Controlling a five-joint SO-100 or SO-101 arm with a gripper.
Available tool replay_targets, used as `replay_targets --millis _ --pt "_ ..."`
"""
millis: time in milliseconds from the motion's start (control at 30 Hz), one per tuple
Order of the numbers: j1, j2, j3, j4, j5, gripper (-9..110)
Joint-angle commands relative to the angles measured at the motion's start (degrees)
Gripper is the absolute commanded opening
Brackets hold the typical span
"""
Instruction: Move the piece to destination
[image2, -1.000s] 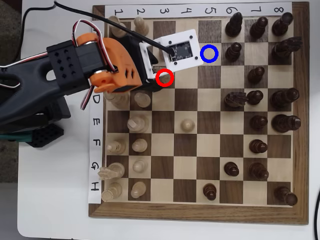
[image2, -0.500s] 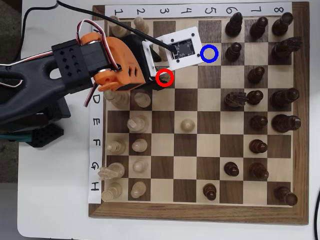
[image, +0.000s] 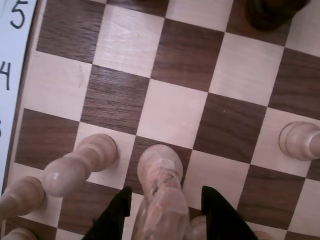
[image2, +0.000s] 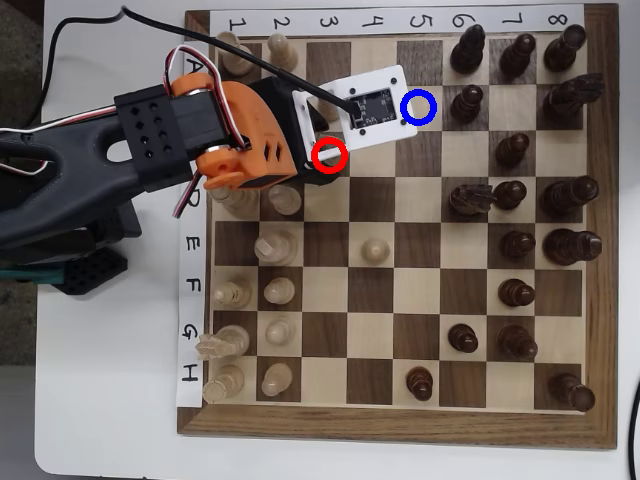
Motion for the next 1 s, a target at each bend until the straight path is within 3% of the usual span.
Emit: replay_targets --millis 0,967 --pt "0.44 0.18 -0.18 -0.7 19.25 17" --pt "-0.35 -1.41 2.11 -1.93 17.58 14"
